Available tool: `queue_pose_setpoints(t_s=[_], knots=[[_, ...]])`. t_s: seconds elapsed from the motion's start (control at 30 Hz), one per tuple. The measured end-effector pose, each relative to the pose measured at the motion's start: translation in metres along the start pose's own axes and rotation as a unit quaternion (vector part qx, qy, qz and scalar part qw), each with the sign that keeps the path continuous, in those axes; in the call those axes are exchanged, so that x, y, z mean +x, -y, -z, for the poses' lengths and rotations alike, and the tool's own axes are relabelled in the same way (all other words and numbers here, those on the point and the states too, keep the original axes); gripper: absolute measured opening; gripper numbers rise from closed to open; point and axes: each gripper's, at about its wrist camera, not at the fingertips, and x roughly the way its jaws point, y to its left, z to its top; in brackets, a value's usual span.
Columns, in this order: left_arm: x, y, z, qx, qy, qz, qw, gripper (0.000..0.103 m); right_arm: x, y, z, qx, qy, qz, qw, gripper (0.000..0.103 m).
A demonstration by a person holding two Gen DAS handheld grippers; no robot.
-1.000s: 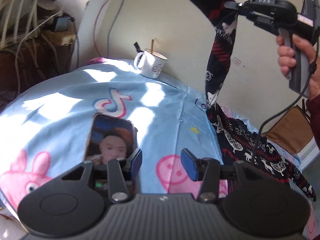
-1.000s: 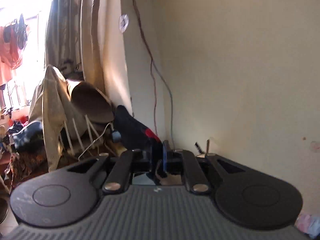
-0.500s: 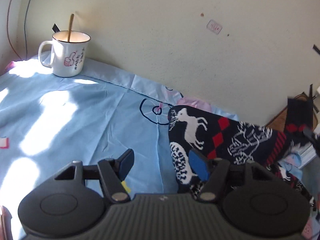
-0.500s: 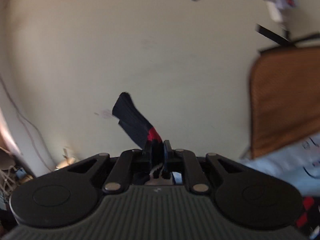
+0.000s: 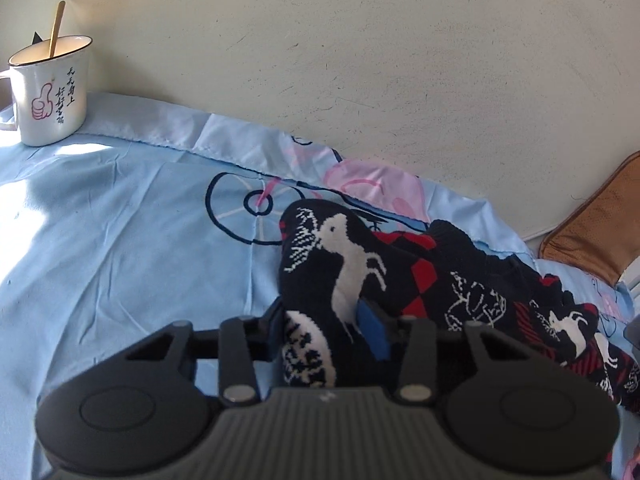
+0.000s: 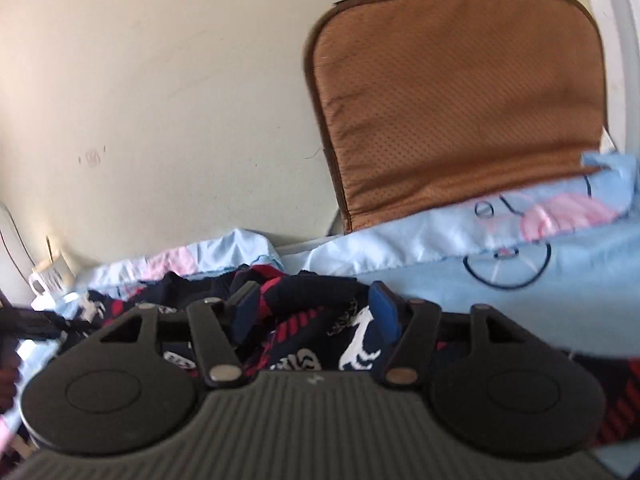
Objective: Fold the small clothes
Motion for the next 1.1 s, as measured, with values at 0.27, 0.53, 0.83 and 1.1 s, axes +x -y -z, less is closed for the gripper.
queue_pose_setpoints(t_s=[0.27,0.53,0.83,1.1], knots=[[0.001,-0.019,0.015,-0.042,0.049,0.033,0.9974,0.02,0.049,-0.003,-0.002,-0.044,-0.061,-0.023,0.997,0.065],[0.001,-0.028,0.013,-0.068,0.046,0.061,0.9948,0.019,0.023,-0.02,-0.035,0.014,-0.037,-0.095,0.995,0.003],[0.001,-0.033,0.012,-0.086,0.043,0.072,0.9928,0.019,0.01,0.005,-0.038,0.031,-0.009,-0.061,0.998,0.063],[0.001,-0.033,0.013,-0.082,0.043,0.071,0.9932,0.02,0.073,0.034,-0.011,0.097,-0.053,-0.075,0.991,0.065]])
